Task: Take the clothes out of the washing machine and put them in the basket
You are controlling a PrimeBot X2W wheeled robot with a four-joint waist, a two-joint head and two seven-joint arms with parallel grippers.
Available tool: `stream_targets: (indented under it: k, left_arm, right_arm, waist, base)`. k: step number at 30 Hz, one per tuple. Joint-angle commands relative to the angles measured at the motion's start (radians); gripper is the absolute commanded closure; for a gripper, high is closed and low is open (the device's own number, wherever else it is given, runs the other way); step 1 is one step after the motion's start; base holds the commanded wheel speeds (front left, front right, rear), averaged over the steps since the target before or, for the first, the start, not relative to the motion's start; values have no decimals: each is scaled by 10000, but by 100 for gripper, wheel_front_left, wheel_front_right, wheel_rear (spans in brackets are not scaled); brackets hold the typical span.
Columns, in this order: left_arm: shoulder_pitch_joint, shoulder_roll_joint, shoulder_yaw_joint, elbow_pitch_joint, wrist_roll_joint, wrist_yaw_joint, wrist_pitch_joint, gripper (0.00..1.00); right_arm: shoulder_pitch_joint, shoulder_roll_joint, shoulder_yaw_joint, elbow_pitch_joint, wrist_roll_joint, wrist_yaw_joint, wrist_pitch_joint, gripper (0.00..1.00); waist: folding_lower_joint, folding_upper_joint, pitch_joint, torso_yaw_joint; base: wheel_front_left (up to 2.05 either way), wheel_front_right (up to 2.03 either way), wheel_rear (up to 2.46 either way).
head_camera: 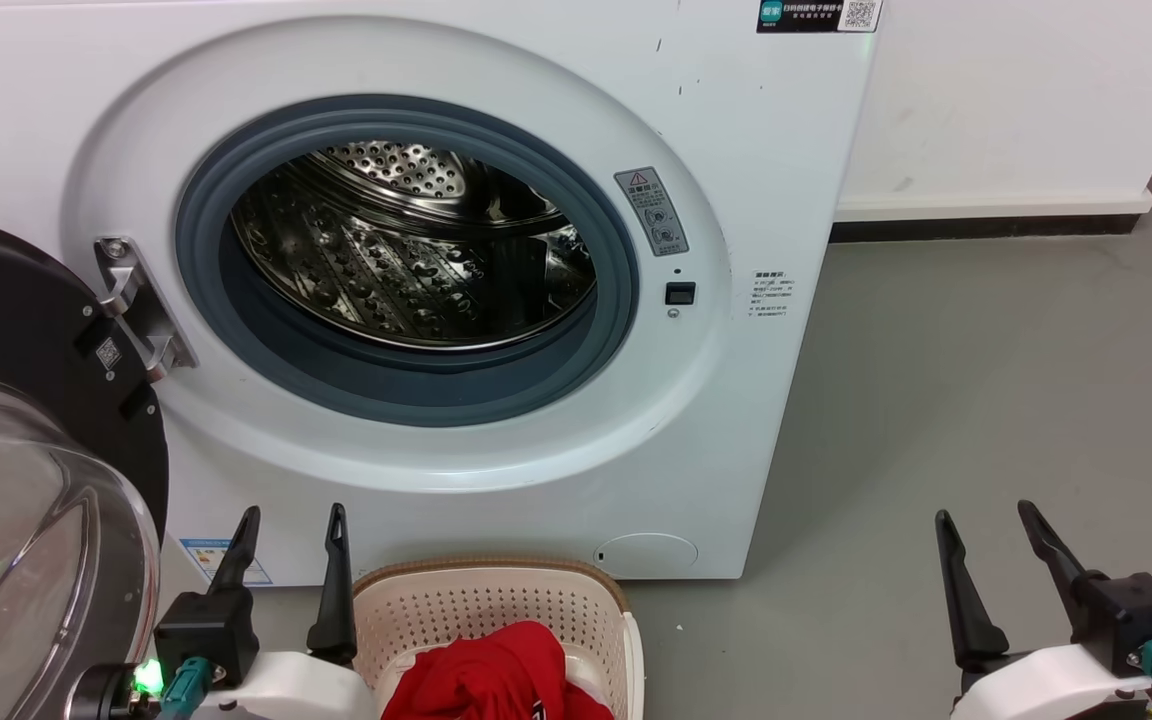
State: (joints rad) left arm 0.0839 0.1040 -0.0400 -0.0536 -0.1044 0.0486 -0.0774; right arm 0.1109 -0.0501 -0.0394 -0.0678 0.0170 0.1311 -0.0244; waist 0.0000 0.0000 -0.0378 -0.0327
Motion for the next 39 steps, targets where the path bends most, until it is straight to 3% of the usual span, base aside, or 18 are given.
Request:
stream_targets:
  k: [1, 2, 5, 22, 39]
  left_arm:
    - [109, 54, -8, -36, -27, 49, 28, 0]
    - [3, 22, 0, 4, -6, 3, 33, 100]
    - [84, -31, -20, 257, -88, -11, 47, 100]
    - [-390, -72, 243, 871, -3526, -406, 392, 100]
    - [-790, -125, 479, 1391, -6303, -745, 695, 100]
  right_arm:
    - [65, -2, 11, 16, 23, -7, -38, 0]
    - [0, 2, 3, 21, 6, 0, -7, 100]
    - [34, 11, 16, 288, 88, 0, -6, 100]
    - [-485, -105, -17, 903, 3772, -1, 198, 100]
    - [-908, -166, -85, 1415, 6728, -2, 395, 100]
  waist:
    - [0, 0, 1, -4]
    - [0, 0, 0, -5]
    - [0, 0, 2, -5]
    - [0, 0, 58, 40]
    - [0, 0, 113, 86]
  base:
    - [0, 0, 0]
    - [0, 0, 0]
    - [0, 0, 0]
    - [0, 0, 0]
    - [0, 0, 0]
